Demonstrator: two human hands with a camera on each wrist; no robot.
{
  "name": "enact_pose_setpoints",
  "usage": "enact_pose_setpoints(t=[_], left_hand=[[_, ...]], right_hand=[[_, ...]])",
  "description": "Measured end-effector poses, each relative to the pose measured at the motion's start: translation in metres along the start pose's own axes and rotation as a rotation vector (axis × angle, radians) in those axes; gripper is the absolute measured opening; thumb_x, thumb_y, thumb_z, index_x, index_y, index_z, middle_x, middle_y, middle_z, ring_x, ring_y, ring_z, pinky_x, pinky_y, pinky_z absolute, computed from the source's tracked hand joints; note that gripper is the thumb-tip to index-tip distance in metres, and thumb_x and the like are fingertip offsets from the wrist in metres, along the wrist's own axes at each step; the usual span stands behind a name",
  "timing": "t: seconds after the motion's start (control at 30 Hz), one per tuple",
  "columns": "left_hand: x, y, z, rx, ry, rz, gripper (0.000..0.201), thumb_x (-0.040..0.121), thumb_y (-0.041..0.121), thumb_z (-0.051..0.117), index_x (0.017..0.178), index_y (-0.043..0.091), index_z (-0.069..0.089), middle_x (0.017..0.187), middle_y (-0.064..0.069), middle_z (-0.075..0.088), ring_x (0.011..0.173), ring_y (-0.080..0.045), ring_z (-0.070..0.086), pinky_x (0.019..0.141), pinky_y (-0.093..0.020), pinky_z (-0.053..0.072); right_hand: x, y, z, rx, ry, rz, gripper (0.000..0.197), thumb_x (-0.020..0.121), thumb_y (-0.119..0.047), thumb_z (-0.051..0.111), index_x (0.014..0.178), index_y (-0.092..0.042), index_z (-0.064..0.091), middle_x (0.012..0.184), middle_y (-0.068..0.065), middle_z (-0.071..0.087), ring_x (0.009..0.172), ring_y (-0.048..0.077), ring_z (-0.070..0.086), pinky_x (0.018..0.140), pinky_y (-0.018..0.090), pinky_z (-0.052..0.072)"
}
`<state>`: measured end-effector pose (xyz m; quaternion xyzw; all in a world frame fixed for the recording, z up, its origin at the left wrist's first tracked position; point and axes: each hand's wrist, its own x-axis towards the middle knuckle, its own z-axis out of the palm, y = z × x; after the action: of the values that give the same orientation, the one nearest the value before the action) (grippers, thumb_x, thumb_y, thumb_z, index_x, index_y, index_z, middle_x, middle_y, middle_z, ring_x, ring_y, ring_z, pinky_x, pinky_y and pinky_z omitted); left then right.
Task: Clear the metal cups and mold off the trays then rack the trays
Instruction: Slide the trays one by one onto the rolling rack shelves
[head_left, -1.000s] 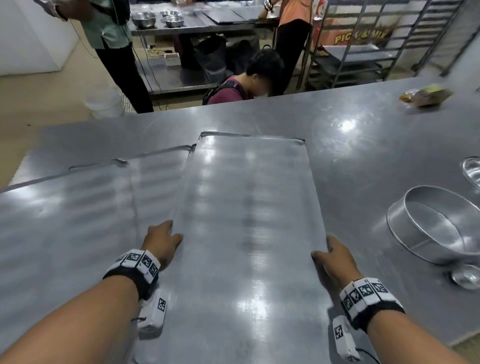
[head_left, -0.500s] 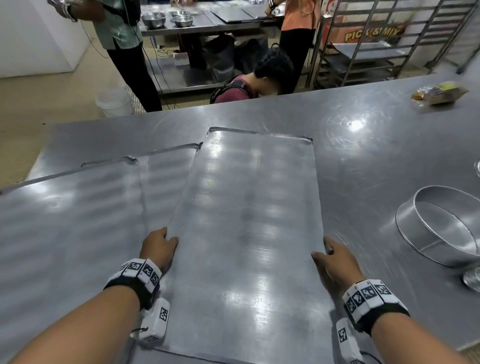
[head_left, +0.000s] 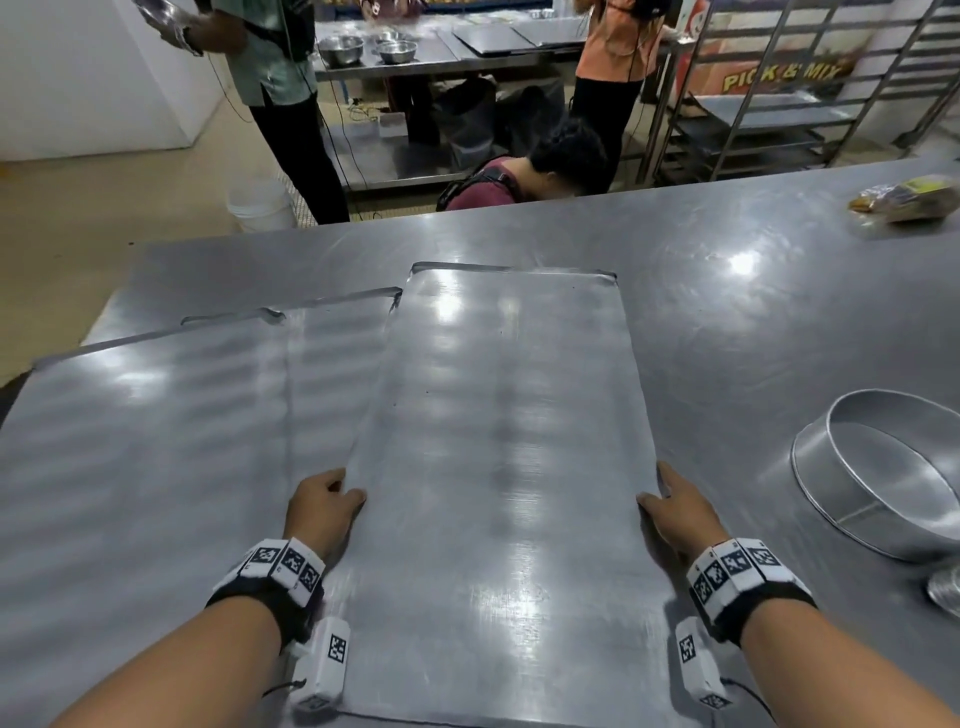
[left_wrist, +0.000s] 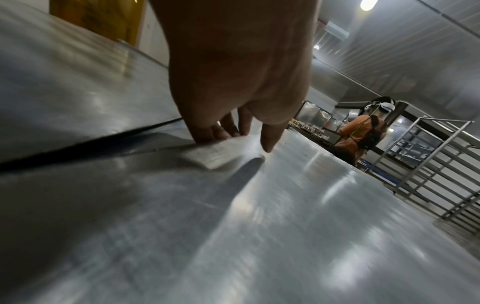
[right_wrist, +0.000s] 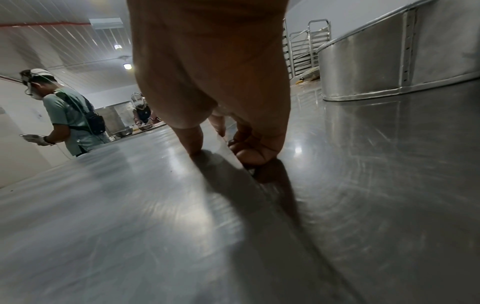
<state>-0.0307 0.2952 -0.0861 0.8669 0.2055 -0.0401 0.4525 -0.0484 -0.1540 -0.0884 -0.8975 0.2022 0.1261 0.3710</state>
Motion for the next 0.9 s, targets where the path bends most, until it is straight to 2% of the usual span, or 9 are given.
enact_pose_setpoints(t=[0.1, 0.27, 0.33, 0.43, 0.57, 0.63, 0.7, 0.8, 0.9], left_hand=[[0.001, -0.011, 0.003, -0.13, -0.001, -0.051, 0.012, 0.07, 0.017, 0.073, 0.081, 0.019, 0.078, 0.076, -0.003, 0.077, 0.072, -0.028, 0.071, 0.074, -0.044, 0.06], [-0.017, -0.002, 0.003, -0.164, 0.059, -0.069, 0.014, 0.08, 0.003, 0.073, 0.074, 0.016, 0.073, 0.068, 0.002, 0.076, 0.073, -0.029, 0.071, 0.076, -0.04, 0.058], [-0.017, -0.003, 0.003, -0.167, 0.025, -0.066, 0.005, 0.078, 0.009, 0.075, 0.076, 0.013, 0.073, 0.07, -0.001, 0.076, 0.072, -0.029, 0.07, 0.075, -0.041, 0.058], [-0.006, -0.01, 0.0, -0.009, -0.002, -0.032, 0.022, 0.066, 0.028, 0.075, 0.075, 0.01, 0.065, 0.074, -0.001, 0.067, 0.069, -0.023, 0.058, 0.07, -0.036, 0.051], [0.007, -0.012, -0.005, -0.028, -0.051, -0.085, 0.032, 0.069, 0.023, 0.078, 0.098, 0.01, 0.073, 0.097, -0.01, 0.076, 0.094, -0.031, 0.071, 0.09, -0.043, 0.056], [0.005, -0.004, -0.011, -0.018, -0.114, -0.102, 0.025, 0.069, 0.023, 0.079, 0.091, 0.019, 0.067, 0.09, -0.006, 0.071, 0.091, -0.025, 0.067, 0.087, -0.034, 0.05], [0.003, 0.002, -0.017, 0.196, -0.161, -0.042, 0.022, 0.072, 0.027, 0.075, 0.084, 0.016, 0.06, 0.09, -0.012, 0.068, 0.091, -0.031, 0.067, 0.079, -0.032, 0.047], [-0.022, 0.014, -0.016, 0.729, -0.228, 0.172, 0.045, 0.081, 0.035, 0.069, 0.118, 0.015, 0.053, 0.123, -0.015, 0.053, 0.116, -0.04, 0.051, 0.091, -0.042, 0.049], [-0.062, 0.015, -0.006, 0.758, -0.325, 0.397, 0.057, 0.084, 0.045, 0.061, 0.137, 0.025, 0.051, 0.131, -0.004, 0.049, 0.122, -0.029, 0.046, 0.099, -0.042, 0.047]], right_hand=[[0.009, 0.007, 0.0, 0.006, -0.027, -0.016, 0.051, 0.095, -0.027, 0.06, 0.144, -0.025, 0.045, 0.144, -0.001, 0.056, 0.128, 0.025, 0.055, 0.105, 0.035, 0.042], [0.016, 0.011, -0.002, 0.022, -0.065, -0.039, 0.051, 0.096, -0.03, 0.058, 0.144, -0.032, 0.042, 0.144, -0.005, 0.055, 0.127, 0.023, 0.055, 0.105, 0.037, 0.042], [0.015, 0.009, -0.003, 0.015, -0.063, -0.042, 0.05, 0.096, -0.03, 0.058, 0.144, -0.031, 0.043, 0.144, -0.004, 0.056, 0.127, 0.024, 0.055, 0.104, 0.036, 0.042], [0.013, 0.008, -0.003, -0.039, -0.056, -0.046, 0.049, 0.097, -0.032, 0.057, 0.144, -0.026, 0.044, 0.145, -0.001, 0.055, 0.128, 0.026, 0.054, 0.101, 0.035, 0.041], [0.005, 0.006, -0.005, -0.131, 0.001, -0.057, 0.045, 0.098, -0.032, 0.058, 0.141, -0.018, 0.049, 0.142, 0.004, 0.057, 0.128, 0.029, 0.055, 0.097, 0.032, 0.041], [0.0, 0.004, -0.005, -0.145, 0.027, -0.055, 0.043, 0.098, -0.03, 0.06, 0.139, -0.018, 0.053, 0.139, 0.006, 0.06, 0.125, 0.03, 0.056, 0.094, 0.032, 0.041], [-0.003, 0.004, -0.005, -0.175, 0.029, -0.026, 0.039, 0.095, -0.029, 0.063, 0.133, -0.019, 0.058, 0.134, 0.007, 0.063, 0.12, 0.031, 0.059, 0.092, 0.033, 0.043], [-0.017, -0.002, -0.006, -0.309, 0.019, 0.049, 0.029, 0.08, -0.038, 0.067, 0.104, -0.022, 0.064, 0.121, 0.013, 0.065, 0.11, 0.036, 0.059, 0.092, 0.039, 0.05], [-0.041, -0.014, 0.003, -0.38, 0.057, -0.035, 0.04, 0.077, -0.045, 0.067, 0.112, -0.025, 0.069, 0.119, 0.011, 0.067, 0.113, 0.035, 0.059, 0.095, 0.041, 0.051]])
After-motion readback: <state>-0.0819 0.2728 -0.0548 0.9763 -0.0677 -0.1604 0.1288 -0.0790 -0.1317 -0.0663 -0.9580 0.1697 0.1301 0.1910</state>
